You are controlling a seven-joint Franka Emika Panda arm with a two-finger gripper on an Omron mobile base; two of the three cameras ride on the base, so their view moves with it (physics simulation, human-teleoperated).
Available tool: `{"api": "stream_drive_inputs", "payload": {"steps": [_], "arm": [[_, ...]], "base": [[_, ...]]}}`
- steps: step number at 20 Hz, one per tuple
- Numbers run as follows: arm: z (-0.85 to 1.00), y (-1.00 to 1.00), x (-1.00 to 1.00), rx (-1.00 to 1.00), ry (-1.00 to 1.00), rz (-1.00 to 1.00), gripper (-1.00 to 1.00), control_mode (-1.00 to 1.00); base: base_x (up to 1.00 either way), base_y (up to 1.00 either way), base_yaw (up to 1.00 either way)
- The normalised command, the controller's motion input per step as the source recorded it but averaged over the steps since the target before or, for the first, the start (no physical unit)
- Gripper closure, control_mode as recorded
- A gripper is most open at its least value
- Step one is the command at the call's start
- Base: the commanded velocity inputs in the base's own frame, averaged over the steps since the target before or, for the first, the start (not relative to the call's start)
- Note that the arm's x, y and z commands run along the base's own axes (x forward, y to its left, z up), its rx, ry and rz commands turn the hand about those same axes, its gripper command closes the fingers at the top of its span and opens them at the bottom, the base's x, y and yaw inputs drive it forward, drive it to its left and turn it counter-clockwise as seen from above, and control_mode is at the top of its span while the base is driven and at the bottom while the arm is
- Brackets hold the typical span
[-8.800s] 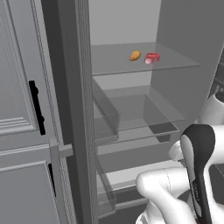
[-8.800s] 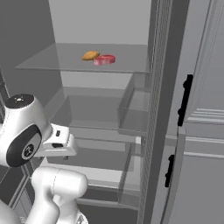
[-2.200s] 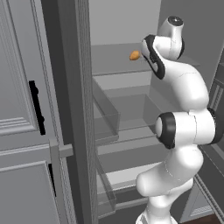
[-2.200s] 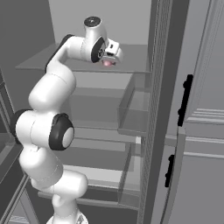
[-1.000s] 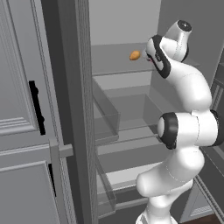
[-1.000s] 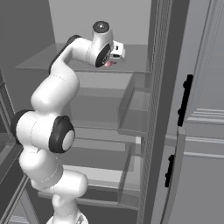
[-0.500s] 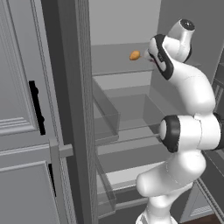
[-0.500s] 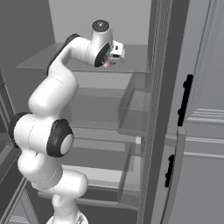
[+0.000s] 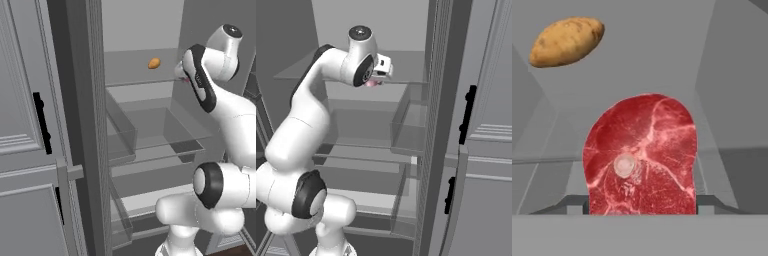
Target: Place one potato and one steak in each tupperware on the nearby counter, to pack two identical lunches.
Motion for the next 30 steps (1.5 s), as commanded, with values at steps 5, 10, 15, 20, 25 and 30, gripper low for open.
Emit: {"api": "stream_drive_inputs", "payload": {"steps": [5,10,15,20,25,30], "arm": [[-0.99,0.21,-1.0,-0.15,0.13,0.0,1.0,-1.0],[-1.0,0.07,-0.98,-0.12,0.26,0.0,1.0,-1.0],[-0.97,0.09,-0.87,-0.01,0.24,0.0,1.0,-1.0],[-0.6,0.04,-0.76,0.0,0.2,0.0,1.0,-1.0],[-0.07,0.0,-0.34,0.0,0.02,0.0,1.0,1.0],[0.0,0.0,0.0,0.0,0.0,0.0,1.0,1.0]], "base": [[0.0,0.0,0.0],[0.0,0.0,0.0],[0.0,0.0,0.0],[0.0,0.0,0.0],[-0.38,0.0,0.0],[-1.0,0.0,0.0]]}}
